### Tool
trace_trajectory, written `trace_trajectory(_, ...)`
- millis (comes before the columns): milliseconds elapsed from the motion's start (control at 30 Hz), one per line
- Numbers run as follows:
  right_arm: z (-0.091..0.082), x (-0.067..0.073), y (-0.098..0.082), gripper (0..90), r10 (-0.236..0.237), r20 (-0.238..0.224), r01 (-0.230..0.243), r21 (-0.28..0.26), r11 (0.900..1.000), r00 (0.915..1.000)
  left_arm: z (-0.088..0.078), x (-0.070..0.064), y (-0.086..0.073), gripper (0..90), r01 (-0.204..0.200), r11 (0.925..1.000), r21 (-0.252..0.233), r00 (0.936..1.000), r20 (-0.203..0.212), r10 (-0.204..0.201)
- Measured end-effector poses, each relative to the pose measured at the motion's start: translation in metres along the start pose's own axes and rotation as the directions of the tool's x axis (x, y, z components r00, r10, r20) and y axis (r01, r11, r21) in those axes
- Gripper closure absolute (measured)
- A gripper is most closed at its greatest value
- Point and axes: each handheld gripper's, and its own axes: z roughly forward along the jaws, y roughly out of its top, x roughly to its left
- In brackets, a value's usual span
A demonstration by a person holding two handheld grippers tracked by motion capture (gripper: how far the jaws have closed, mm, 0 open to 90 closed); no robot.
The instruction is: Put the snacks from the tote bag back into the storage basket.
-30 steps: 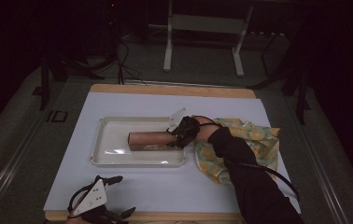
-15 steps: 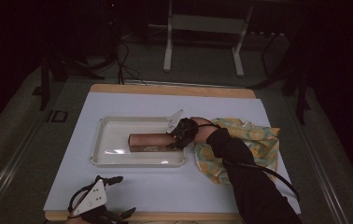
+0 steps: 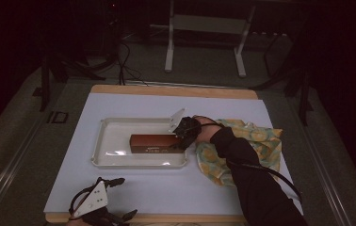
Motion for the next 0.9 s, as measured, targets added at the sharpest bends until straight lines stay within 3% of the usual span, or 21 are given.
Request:
trace_trajectory(200,-0.015,0.003,0.003,34.3,0.016,0.002,-0.016,-0.026,1.000,0.9999,0.000,0.000,0.000,0.0,0.002,1.0000,0.000,1.0000,-0.003,-0.002)
trace_trajectory(400,-0.027,0.003,0.002,23.9,0.071,0.011,-0.070,-0.052,0.996,0.9974,0.000,0.000,0.000,0.0,0.002,1.0000,0.002,1.0000,-0.005,-0.002)
trace_trajectory(600,-0.041,0.001,-0.006,12.8,0.147,0.011,-0.146,-0.084,0.986,0.9890,0.000,0.000,0.000,0.0,0.001,1.0000,0.005,1.0000,-0.006,-0.001)
trace_trajectory(900,-0.065,0.001,-0.020,13.6,0.206,0.062,-0.197,-0.134,0.971,0.9765,0.001,0.000,0.000,0.0,0.004,1.0000,0.005,1.0000,-0.006,-0.004)
